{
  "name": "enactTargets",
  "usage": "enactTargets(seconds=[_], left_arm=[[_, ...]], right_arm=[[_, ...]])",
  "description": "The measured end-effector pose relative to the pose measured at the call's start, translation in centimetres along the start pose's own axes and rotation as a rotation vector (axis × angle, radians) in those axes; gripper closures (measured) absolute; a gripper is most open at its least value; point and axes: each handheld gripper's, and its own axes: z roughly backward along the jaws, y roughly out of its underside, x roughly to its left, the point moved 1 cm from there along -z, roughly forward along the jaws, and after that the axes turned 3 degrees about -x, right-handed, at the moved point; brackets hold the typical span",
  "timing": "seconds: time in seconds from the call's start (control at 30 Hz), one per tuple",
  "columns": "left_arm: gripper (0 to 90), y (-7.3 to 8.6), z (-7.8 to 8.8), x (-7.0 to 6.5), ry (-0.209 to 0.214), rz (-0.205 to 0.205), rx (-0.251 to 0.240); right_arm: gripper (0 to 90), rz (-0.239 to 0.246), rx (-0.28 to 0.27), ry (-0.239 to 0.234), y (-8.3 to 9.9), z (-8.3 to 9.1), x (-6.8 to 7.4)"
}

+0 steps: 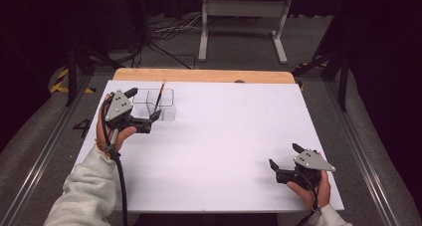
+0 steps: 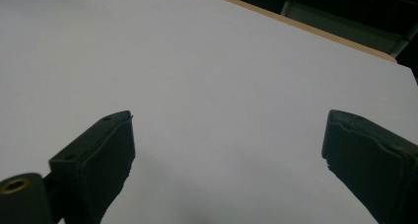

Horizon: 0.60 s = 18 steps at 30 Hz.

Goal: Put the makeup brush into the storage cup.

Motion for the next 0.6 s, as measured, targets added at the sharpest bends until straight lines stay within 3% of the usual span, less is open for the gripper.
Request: enactTargets(seconds=[0.6], left_arm=[[0.7,0.9,1.7,-1.4,0.028,-0.045,0.012]], right_arm=[[6.6,0.000,0.001,0.000,0.0,0.0,0.0]])
